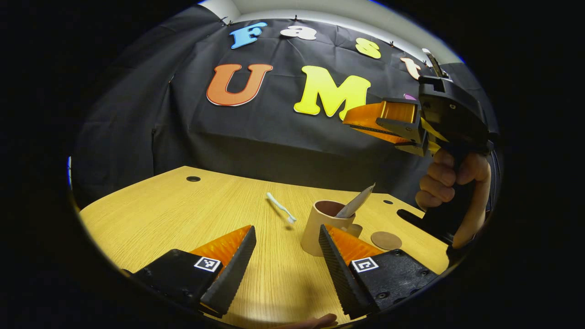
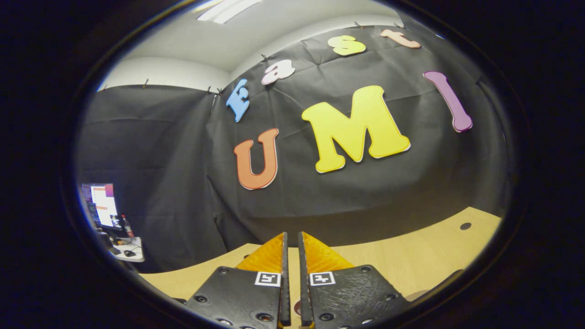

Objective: Put the toothbrush and toothpaste on the desktop into the cup, then pick up the cup and place it on the coaster on the desktop.

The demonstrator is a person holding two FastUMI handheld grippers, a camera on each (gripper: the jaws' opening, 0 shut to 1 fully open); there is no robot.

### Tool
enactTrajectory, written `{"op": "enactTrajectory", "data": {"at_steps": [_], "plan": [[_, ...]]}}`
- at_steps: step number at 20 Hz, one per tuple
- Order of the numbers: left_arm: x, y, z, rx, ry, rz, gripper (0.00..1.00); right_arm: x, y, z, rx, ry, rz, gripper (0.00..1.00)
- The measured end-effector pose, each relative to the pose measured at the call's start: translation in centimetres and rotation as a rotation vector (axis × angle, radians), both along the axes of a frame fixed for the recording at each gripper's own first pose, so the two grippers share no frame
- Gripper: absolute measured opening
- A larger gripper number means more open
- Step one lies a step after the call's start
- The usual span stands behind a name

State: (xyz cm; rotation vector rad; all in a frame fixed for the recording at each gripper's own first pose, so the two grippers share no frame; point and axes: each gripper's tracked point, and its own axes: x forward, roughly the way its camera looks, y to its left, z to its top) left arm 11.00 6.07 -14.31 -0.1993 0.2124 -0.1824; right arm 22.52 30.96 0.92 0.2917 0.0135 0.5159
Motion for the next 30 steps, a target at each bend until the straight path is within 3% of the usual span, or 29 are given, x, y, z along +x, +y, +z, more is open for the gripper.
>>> {"op": "enactTrajectory", "data": {"at_steps": [12, 16, 17, 18, 19, 20, 24, 30], "plan": [[-0.2, 0.1, 0.1, 0.0, -0.002, 0.0, 0.88, -0.3, 0.1, 0.2, -0.033, -0.001, -0.014, 0.12], [-0.2, 0.6, 0.5, -0.015, -0.008, 0.009, 0.89, -0.1, 2.1, -0.3, -0.107, 0.026, 0.003, 0.34], [-0.3, 0.9, 0.6, -0.02, -0.012, 0.015, 0.89, 0.0, 2.7, -0.4, -0.129, 0.038, 0.004, 0.49], [-0.3, 1.3, 0.8, -0.021, -0.016, 0.02, 0.89, 0.3, 3.0, -0.4, -0.149, 0.047, -0.003, 0.53], [-0.4, 1.7, 0.8, -0.018, -0.019, 0.024, 0.89, 0.6, 3.5, -0.4, -0.16, 0.058, -0.005, 0.64], [-0.5, 2.1, 1.0, -0.016, -0.023, 0.029, 0.89, 0.8, 4.0, -0.4, -0.171, 0.067, -0.005, 0.64], [-1.4, 3.8, 2.0, -0.019, -0.047, 0.043, 0.89, 2.2, 5.1, -0.7, -0.276, 0.142, -0.058, 0.9], [-2.8, 6.4, 2.9, -0.015, -0.087, 0.076, 0.88, 6.5, 8.1, -4.5, -0.496, 0.386, -0.046, 0.89]]}}
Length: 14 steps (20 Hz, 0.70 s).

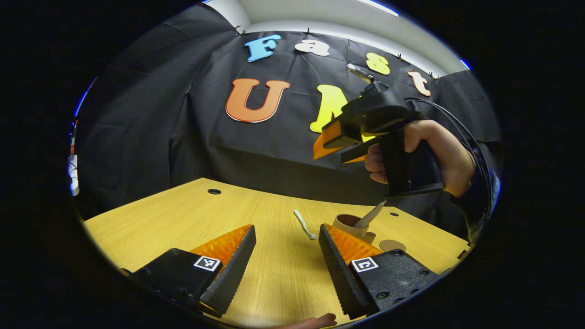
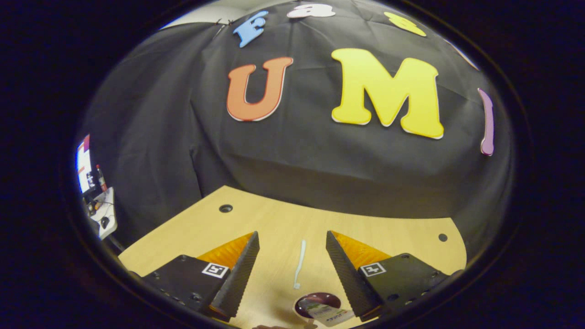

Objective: Put the toothbrush and toothpaste on the desktop into the cup, then pick up the cup and place it on the coaster on the desktop.

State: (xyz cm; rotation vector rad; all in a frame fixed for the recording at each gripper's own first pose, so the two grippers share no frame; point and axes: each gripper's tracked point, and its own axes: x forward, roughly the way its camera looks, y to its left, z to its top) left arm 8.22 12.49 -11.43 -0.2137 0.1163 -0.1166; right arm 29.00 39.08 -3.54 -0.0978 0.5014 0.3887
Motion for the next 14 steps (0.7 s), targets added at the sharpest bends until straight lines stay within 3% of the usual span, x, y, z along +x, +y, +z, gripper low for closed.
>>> {"op": "enactTrajectory", "data": {"at_steps": [7, 11, 14], "plan": [[-0.8, 2.2, -0.4, -0.043, 0.013, 0.013, 0.89, 2.2, 1.5, -8.8, -0.277, 0.398, -0.042, 0.87], [-0.5, 3.4, -0.5, -0.044, 0.026, 0.034, 0.89, 2.9, 0.9, -12.6, -0.317, 0.572, -0.099, 0.86], [-0.4, 3.5, -1.0, -0.045, 0.037, 0.034, 0.89, 4.5, 0.0, -15.1, -0.332, 0.645, -0.155, 0.76]]}}
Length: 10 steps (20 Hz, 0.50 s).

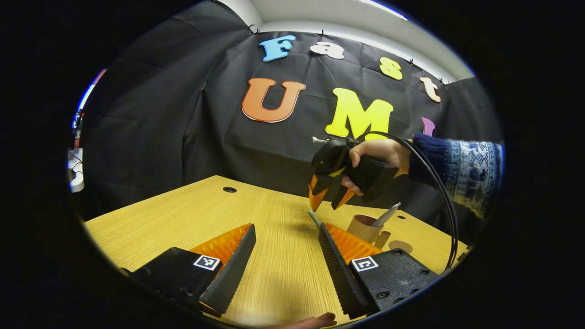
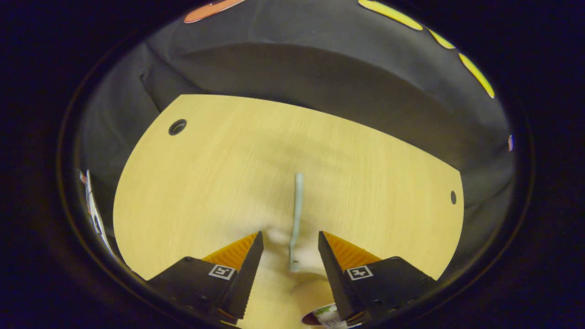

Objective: Put the toothbrush and toothpaste on the desktop into the cup, then pick up the cup and place it on the coaster on the desktop.

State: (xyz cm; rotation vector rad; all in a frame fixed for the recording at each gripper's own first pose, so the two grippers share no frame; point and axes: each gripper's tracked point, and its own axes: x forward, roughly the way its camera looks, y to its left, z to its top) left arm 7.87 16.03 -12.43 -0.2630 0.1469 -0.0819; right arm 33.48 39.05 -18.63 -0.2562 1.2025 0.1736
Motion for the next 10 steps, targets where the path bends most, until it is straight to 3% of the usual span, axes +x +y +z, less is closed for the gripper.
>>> {"op": "enactTrajectory", "data": {"at_steps": [1, 4, 5, 9, 10], "plan": [[0.1, 0.0, -0.1, -0.002, 0.003, 0.002, 0.89, 0.0, -0.1, -0.8, 0.004, 0.031, -0.006, 0.7], [0.3, -0.1, -0.4, -0.009, 0.012, -0.003, 0.89, 0.0, -0.5, -2.7, -0.026, 0.086, -0.016, 0.65], [0.3, -0.2, -0.4, -0.009, 0.013, -0.004, 0.89, -0.1, -0.5, -3.3, -0.033, 0.09, -0.012, 0.52], [0.4, -0.2, -0.4, -0.008, 0.013, -0.003, 0.89, 0.0, -0.5, -3.7, -0.039, 0.115, -0.02, 0.41], [0.3, -0.3, -0.4, -0.011, 0.012, -0.005, 0.89, 0.1, -0.5, -3.8, -0.043, 0.117, -0.018, 0.46]]}}
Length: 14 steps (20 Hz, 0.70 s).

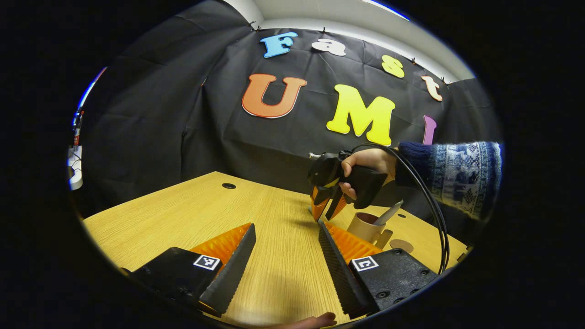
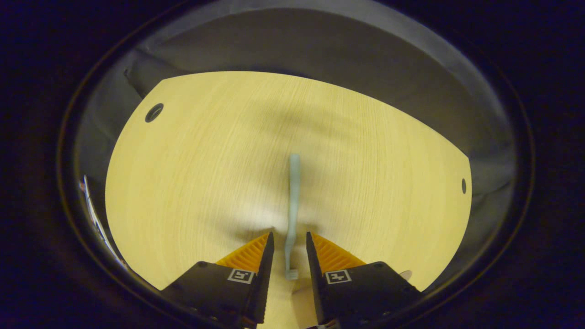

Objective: Put the toothbrush and toothpaste on the desktop into the cup, then pick up the cup and place it on the coaster on the desktop.

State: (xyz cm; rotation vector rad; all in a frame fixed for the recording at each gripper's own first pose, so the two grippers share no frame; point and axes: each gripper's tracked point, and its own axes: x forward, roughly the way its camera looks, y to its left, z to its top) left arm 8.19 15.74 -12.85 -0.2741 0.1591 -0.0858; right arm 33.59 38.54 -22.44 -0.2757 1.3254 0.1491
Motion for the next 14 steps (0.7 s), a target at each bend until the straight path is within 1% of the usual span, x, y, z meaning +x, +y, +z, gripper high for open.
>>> {"op": "enactTrajectory", "data": {"at_steps": [1, 2, 5, 6, 7, 8, 9, 10, 11, 12, 13, 14], "plan": [[0.0, -0.1, 0.1, -0.003, 0.001, -0.001, 0.89, 0.2, -0.2, -0.3, -0.01, 0.003, 0.003, 0.46], [0.0, -0.1, 0.0, -0.004, 0.001, -0.002, 0.89, 0.2, -0.2, -0.9, -0.023, 0.008, 0.006, 0.41], [-0.1, -0.2, 0.1, -0.007, 0.002, -0.002, 0.89, 0.5, -0.2, -1.7, -0.031, 0.023, 0.002, 0.16], [-0.1, -0.1, 0.1, -0.006, 0.002, -0.004, 0.89, 0.5, -0.1, -1.4, -0.02, 0.027, -0.007, 0.16], [-0.1, -0.1, -0.1, -0.006, 0.002, -0.002, 0.89, 0.7, 0.0, -1.8, -0.016, 0.024, -0.01, 0.22], [-0.1, -0.1, -0.1, -0.007, 0.004, -0.001, 0.89, 0.7, 0.2, -1.8, 0.008, 0.028, -0.005, 0.16], [0.0, -0.3, -0.1, -0.011, 0.006, -0.002, 0.89, 0.6, 0.1, -1.7, 0.011, 0.032, -0.017, 0.15], [0.1, -0.3, -0.3, -0.015, 0.01, -0.001, 0.89, 0.6, 0.2, -1.3, 0.02, 0.034, -0.026, 0.1], [-0.1, -0.4, -0.3, -0.021, 0.014, -0.004, 0.89, 0.6, 0.1, -1.5, 0.022, 0.038, -0.031, 0.07], [-0.1, -0.6, -0.3, -0.026, 0.017, -0.004, 0.89, 0.8, -0.2, -1.3, 0.028, 0.036, -0.036, 0.06], [-0.1, -0.6, -0.3, -0.028, 0.018, -0.003, 0.89, 0.6, 0.1, -1.5, 0.031, 0.038, -0.043, 0.02], [-0.1, -0.6, -0.3, -0.027, 0.018, -0.002, 0.89, 0.6, 0.1, -1.2, 0.031, 0.042, -0.036, 0.0]]}}
